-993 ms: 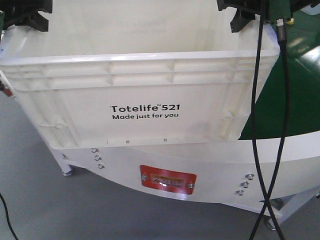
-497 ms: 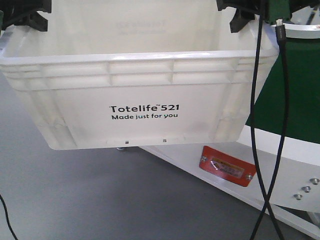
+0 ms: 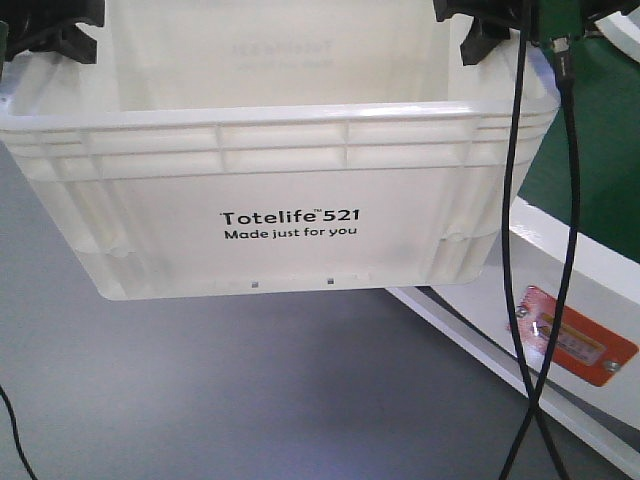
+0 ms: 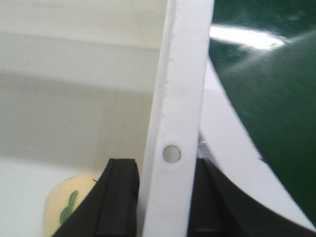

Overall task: Place moving items into box and shelve
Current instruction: 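Hold the tote raised with both grippers while the base drives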

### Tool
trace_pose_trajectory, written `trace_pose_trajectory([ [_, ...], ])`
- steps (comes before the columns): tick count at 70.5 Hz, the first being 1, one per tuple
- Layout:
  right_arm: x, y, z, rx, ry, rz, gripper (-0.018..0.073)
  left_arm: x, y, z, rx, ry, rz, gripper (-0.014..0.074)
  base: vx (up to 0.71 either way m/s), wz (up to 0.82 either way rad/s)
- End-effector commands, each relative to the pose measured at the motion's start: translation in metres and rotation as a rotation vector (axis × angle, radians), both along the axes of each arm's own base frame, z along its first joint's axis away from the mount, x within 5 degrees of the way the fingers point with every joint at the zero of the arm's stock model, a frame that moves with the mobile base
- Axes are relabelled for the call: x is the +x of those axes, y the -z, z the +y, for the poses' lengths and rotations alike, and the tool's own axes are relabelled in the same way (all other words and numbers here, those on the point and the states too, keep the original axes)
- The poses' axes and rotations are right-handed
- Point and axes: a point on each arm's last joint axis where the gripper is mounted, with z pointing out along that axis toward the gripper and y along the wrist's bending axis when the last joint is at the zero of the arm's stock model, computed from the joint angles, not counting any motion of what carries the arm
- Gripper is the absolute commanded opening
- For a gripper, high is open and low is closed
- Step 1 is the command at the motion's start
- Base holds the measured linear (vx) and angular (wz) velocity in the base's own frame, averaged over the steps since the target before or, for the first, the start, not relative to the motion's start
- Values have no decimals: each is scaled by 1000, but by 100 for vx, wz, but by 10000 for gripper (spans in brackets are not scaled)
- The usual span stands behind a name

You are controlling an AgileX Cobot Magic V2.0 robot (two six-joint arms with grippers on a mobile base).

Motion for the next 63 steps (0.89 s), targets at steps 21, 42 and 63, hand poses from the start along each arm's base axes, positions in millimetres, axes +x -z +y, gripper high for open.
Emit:
trace_pose_trajectory([
  [21,-16,-40,-7,36,-3,-185,-12,-10,-35,0,-23,10,-202,-17,-11,59],
  [42,-16,-40,-7,36,-3,-185,-12,-10,-35,0,-23,10,-202,-17,-7,67],
  [63,-16,-40,-7,36,-3,-185,-12,-10,-35,0,-23,10,-202,-17,-1,72],
])
